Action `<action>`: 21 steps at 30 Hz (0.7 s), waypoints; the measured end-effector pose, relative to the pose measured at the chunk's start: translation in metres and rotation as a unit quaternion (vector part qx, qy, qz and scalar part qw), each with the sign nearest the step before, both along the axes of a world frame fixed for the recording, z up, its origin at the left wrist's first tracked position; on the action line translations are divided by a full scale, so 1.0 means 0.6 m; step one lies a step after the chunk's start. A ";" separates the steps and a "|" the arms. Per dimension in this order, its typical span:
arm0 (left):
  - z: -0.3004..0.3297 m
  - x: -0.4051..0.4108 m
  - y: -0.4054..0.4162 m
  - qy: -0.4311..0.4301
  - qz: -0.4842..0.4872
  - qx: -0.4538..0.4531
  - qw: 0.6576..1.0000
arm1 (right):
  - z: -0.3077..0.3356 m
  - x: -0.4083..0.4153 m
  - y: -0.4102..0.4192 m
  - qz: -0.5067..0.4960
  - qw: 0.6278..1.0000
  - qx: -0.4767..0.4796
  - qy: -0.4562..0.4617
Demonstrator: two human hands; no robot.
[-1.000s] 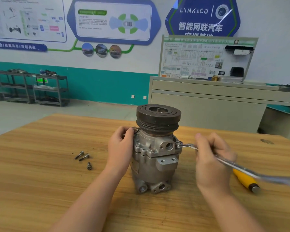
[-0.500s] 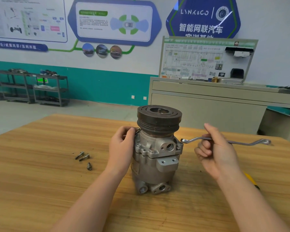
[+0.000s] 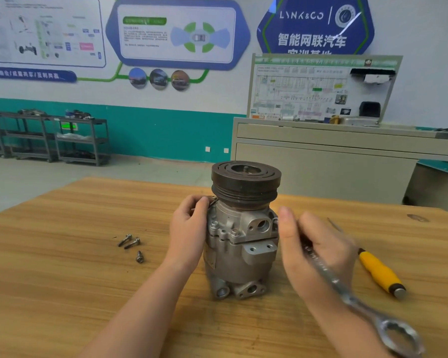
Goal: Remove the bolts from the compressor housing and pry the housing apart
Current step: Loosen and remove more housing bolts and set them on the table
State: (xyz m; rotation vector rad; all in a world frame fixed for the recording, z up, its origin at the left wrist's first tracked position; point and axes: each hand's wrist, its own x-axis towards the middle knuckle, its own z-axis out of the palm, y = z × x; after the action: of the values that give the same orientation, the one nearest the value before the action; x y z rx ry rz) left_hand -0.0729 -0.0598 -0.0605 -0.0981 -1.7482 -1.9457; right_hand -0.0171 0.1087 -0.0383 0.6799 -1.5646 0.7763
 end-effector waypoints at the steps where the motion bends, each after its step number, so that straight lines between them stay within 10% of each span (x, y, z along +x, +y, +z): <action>1: 0.000 0.000 0.000 0.001 0.001 -0.002 1.000 | -0.002 -0.001 -0.002 -0.005 1.000 0.001 0.005; 6: 0.004 -0.001 0.000 -0.010 0.005 0.016 1.000 | -0.002 -0.019 0.017 0.169 0.946 -0.226 -0.156; 11: 0.006 -0.001 -0.003 -0.041 -0.001 0.084 0.996 | 0.007 -0.064 0.047 0.338 0.683 -0.513 -0.395; 15: 0.008 -0.004 -0.009 -0.053 0.001 0.129 0.990 | 0.005 -0.072 0.056 0.449 0.500 -0.618 -0.408; 17: 0.008 -0.005 -0.010 -0.053 0.009 0.135 0.989 | 0.009 -0.072 0.062 0.438 0.520 -0.617 -0.395; 21: 0.005 -0.006 -0.010 -0.055 0.021 0.132 0.990 | 0.009 -0.067 0.060 0.329 0.688 -0.532 -0.369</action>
State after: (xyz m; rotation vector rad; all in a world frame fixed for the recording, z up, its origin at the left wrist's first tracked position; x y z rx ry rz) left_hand -0.0764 -0.0660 -0.0573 0.1396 -1.5287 -2.1673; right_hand -0.0571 0.1448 -0.0326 -0.0425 -1.1355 2.4814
